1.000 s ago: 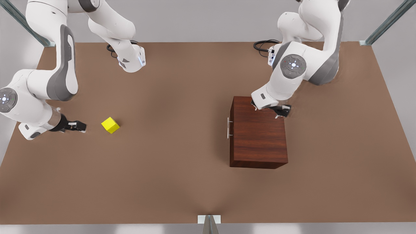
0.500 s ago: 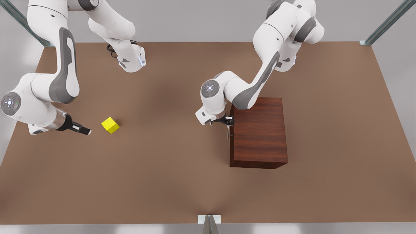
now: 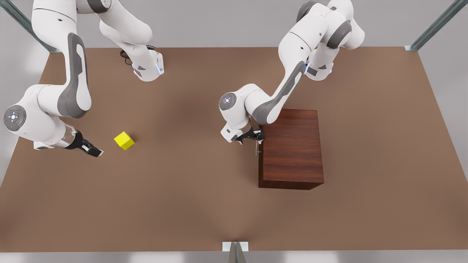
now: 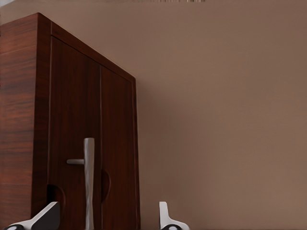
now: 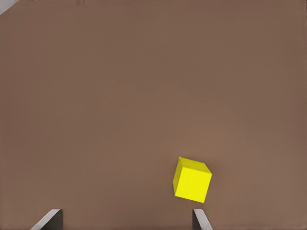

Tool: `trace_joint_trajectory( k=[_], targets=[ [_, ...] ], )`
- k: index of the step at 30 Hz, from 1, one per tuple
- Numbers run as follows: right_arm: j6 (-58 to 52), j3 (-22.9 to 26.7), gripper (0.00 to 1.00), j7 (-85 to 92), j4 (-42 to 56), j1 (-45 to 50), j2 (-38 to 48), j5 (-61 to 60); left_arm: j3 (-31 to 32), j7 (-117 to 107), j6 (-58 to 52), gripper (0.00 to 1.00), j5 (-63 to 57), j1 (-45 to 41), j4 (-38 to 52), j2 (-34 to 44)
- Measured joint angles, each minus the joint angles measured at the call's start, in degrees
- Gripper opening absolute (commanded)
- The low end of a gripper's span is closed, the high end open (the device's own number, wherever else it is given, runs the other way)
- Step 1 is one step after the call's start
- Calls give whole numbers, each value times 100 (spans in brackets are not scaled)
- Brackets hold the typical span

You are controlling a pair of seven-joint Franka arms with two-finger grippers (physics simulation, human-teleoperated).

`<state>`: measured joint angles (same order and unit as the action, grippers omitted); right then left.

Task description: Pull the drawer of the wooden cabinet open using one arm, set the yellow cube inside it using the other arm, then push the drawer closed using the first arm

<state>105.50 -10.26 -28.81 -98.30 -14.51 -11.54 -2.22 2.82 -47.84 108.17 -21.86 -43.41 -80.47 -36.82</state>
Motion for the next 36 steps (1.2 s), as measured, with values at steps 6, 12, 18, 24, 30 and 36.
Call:
trace_joint_trajectory(
  k=[6, 12, 18, 24, 30, 36],
  targets=[
    [9, 0, 100, -231, 6, 0, -3, 4, 0, -300, 35, 100, -103, -22, 2, -137],
    [9, 0, 100, -397, 2, 0, -3, 5, 0, -529, 57, 100, -127, -82, 50, -257],
    [7, 0, 100, -516, 8, 0, -11, 5, 0, -720, 68, 100, -125, -97, 88, -335],
    [6, 0, 100, -601, 17, 0, -12, 5, 23, -856, 82, 100, -79, -105, 234, -381],
    [6, 0, 100, -662, 27, 0, -12, 5, 34, -956, 156, 100, -58, -141, 322, -429],
    [6, -2, 100, -705, 27, 0, -12, 5, 45, -1058, 293, 100, -52, -234, 500, -567]
  ],
)
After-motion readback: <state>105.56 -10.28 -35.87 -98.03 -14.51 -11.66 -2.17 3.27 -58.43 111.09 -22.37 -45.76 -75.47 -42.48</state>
